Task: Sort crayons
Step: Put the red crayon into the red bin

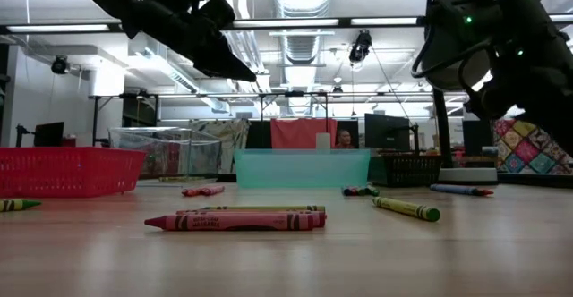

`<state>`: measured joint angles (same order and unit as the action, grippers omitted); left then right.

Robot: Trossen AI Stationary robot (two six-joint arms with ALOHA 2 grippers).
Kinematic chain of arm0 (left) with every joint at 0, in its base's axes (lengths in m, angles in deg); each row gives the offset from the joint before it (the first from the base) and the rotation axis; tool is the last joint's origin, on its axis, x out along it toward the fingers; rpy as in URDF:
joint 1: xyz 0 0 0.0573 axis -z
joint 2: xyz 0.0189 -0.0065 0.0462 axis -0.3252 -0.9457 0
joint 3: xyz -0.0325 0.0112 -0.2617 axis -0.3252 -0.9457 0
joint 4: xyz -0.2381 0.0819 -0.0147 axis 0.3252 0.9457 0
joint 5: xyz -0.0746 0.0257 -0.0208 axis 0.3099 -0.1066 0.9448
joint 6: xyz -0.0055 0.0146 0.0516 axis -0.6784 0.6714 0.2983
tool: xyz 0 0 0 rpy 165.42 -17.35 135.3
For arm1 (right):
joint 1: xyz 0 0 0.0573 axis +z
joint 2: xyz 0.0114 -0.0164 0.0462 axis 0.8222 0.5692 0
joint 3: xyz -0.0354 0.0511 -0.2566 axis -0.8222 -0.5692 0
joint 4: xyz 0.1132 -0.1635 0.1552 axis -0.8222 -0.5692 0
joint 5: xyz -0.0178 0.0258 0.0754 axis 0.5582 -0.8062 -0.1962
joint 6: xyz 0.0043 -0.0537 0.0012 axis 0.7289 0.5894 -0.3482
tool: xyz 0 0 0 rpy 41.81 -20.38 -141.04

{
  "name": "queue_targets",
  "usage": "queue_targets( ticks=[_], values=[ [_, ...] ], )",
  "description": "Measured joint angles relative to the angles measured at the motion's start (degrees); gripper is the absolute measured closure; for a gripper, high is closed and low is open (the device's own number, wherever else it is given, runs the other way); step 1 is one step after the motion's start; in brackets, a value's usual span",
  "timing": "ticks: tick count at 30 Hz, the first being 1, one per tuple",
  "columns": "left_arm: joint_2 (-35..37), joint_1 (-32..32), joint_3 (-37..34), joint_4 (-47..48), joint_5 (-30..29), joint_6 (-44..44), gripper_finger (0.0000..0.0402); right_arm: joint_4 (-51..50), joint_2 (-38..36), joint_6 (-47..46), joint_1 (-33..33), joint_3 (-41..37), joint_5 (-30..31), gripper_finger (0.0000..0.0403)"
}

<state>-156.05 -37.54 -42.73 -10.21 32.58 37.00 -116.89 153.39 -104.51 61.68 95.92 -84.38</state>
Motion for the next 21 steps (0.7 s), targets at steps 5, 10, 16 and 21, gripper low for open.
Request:
queue_targets(
  ticks=[5, 10, 16, 21],
  values=[
    [0.0, 0.0, 0.0, 0.0, 0.0, -0.2, 0.0353, 4.4, 0.0, -0.1, 0.0, -3.2, 0.2, 0.0277],
    [0.0, 0.0, 0.0, 0.0, 0.0, -0.2, 0.0353, 10.6, 0.0, -1.4, 0.0, -7.5, 0.2, 0.0277],
    [0.0, 0.0, 0.0, -0.2, 0.0, -0.4, 0.0353, 15.0, -0.2, -2.5, 0.0, -10.9, 0.0, 0.0281],
    [0.0, 0.0, 0.0, -2.1, 0.0, -1.8, 0.0353, 16.1, -0.2, -2.1, 0.0, -11.1, 0.6, 0.0326]
  ],
)
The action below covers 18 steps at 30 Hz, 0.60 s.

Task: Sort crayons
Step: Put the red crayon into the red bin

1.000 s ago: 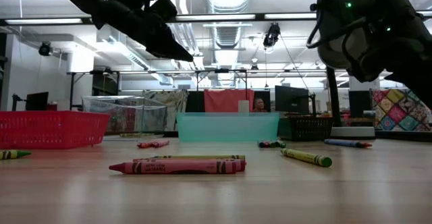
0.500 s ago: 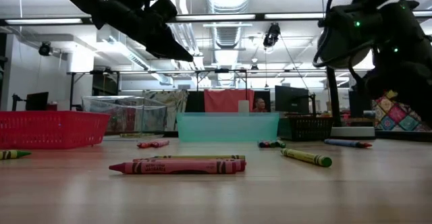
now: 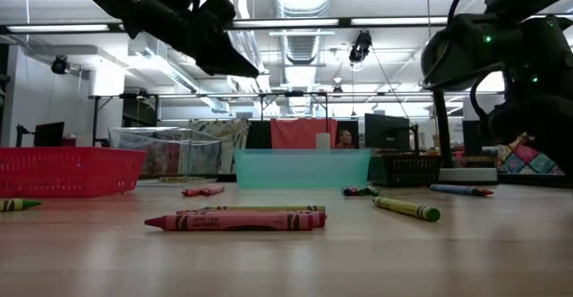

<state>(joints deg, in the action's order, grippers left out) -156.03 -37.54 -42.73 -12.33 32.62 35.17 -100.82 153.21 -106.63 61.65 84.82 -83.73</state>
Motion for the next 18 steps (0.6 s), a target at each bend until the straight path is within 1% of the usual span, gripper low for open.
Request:
queue_targets(
  ticks=[4, 5, 8, 11, 16, 18],
  values=[
    [0.0, 0.0, 0.0, -0.6, 2.6, -0.5, 0.0353, 0.5, 0.0, 1.0, -0.1, 0.0, 0.1, 0.0381],
    [0.0, 0.0, 0.0, -0.6, 3.4, -0.6, 0.0353, 0.5, 0.0, 1.4, -0.1, 0.0, 0.2, 0.0385],
    [-0.3, 0.0, 0.0, -1.0, 5.1, -1.9, 0.0353, -0.3, -0.1, 2.6, -0.1, 0.8, 0.5, 0.0388],
    [-1.1, 0.0, -0.2, -4.8, 7.0, -5.0, 0.0352, -1.8, -0.8, 4.2, -0.4, 2.9, 1.1, 0.0389],
    [-3.1, 0.1, -0.5, -11.6, 16.7, -7.6, 0.0341, -0.5, -3.9, 8.5, -0.8, 9.3, 5.7, 0.0391],
    [-4.0, 0.2, -0.5, -15.2, 20.2, -9.0, 0.0334, 1.8, -4.8, 11.0, -1.0, 11.9, 8.9, 0.0391]
  ],
)
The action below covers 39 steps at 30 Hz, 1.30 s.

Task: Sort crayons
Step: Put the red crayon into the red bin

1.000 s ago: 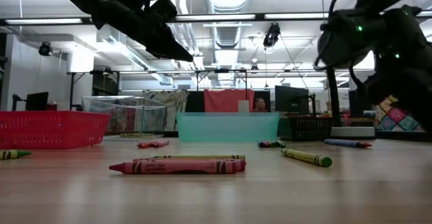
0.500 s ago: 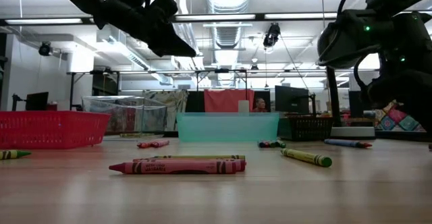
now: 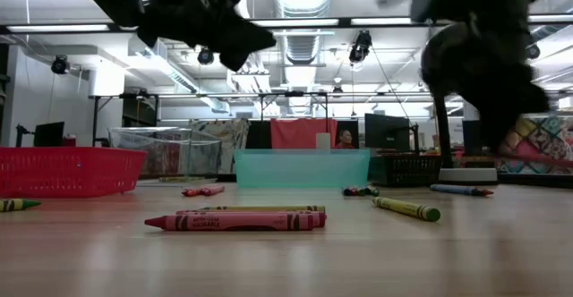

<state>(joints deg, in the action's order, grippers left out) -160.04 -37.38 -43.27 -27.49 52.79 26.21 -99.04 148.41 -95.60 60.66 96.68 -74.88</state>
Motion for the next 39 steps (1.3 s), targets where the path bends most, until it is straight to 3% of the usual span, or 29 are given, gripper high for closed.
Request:
queue_targets(
  ticks=[3, 8, 12, 17, 27, 39],
  values=[
    [-1.7, 0.0, 0.0, -4.9, 3.2, -2.3, 0.0321, 6.6, -1.9, 6.1, -0.2, 3.0, 6.8, 0.0391],
    [-4.9, 0.0, 0.0, -8.8, 4.6, -4.5, 0.0303, 25.8, -3.2, 22.3, -0.2, 4.4, 15.0, 0.0391],
    [-7.7, 0.4, 0.5, -9.5, 8.1, -4.6, 0.0299, 42.7, -2.5, 35.6, -0.9, 4.4, 17.2, 0.0391],
    [-10.7, 1.5, 0.5, -14.4, 12.1, -5.6, 0.0299, 55.8, -0.6, 45.6, -2.5, 4.3, 17.5, 0.0391],
    [-12.1, 1.7, 0.6, -19.4, 11.5, -7.1, 0.0299, 67.0, 4.0, 48.7, -5.5, 4.2, 13.1, 0.0391],
    [-12.3, 1.7, 0.6, -20.5, 8.2, -7.6, 0.0299, 69.6, 5.5, 47.6, -6.8, 4.2, 10.0, 0.0391]
  ],
)
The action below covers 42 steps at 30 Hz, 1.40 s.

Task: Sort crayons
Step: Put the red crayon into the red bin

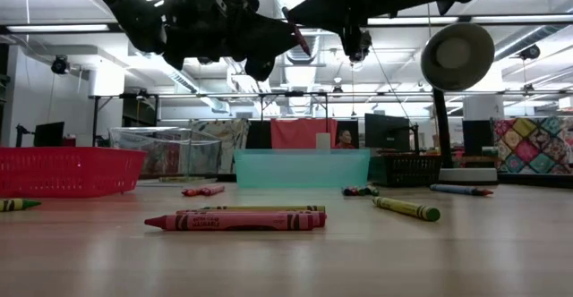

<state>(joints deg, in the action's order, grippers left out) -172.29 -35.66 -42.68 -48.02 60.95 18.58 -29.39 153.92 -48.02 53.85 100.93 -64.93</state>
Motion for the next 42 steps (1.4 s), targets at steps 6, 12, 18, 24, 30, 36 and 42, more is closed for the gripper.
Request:
queue_targets(
  ticks=[6, 12, 18, 24, 30, 36, 42],
  values=[
    [0.0, 0.0, 0.0, -4.1, 0.0, -0.4, 0.0299, 2.9, 0.0, 1.6, 0.0, 0.0, 0.0, 0.0391],
    [0.0, 0.0, 0.0, -6.4, 0.0, -0.2, 0.0306, 3.6, 0.0, 3.2, -0.1, 0.0, 0.2, 0.0391],
    [0.0, 0.0, 0.0, -6.3, 0.0, 0.3, 0.0371, 3.5, 0.0, 5.2, -0.1, 0.0, 0.2, 0.039],
    [0.1, 0.0, 0.0, -6.1, 0.2, -1.0, 0.039, 3.4, -0.2, 4.7, -0.1, 0.0, 0.2, 0.039],
    [1.7, 0.0, 0.0, -1.2, 0.2, -1.3, 0.0398, 1.5, -1.4, 4.0, -0.1, 0.0, 0.2, 0.039],
    [5.6, 0.0, 0.0, 7.7, 0.1, -0.8, 0.0399, -1.7, -2.7, 3.8, -0.1, 0.0, 0.2, 0.039],
    [13.9, -0.5, 0.0, 24.9, -2.5, 2.7, 0.0399, -2.5, -3.2, 3.8, -0.1, 0.0, 0.3, 0.039]
  ],
)
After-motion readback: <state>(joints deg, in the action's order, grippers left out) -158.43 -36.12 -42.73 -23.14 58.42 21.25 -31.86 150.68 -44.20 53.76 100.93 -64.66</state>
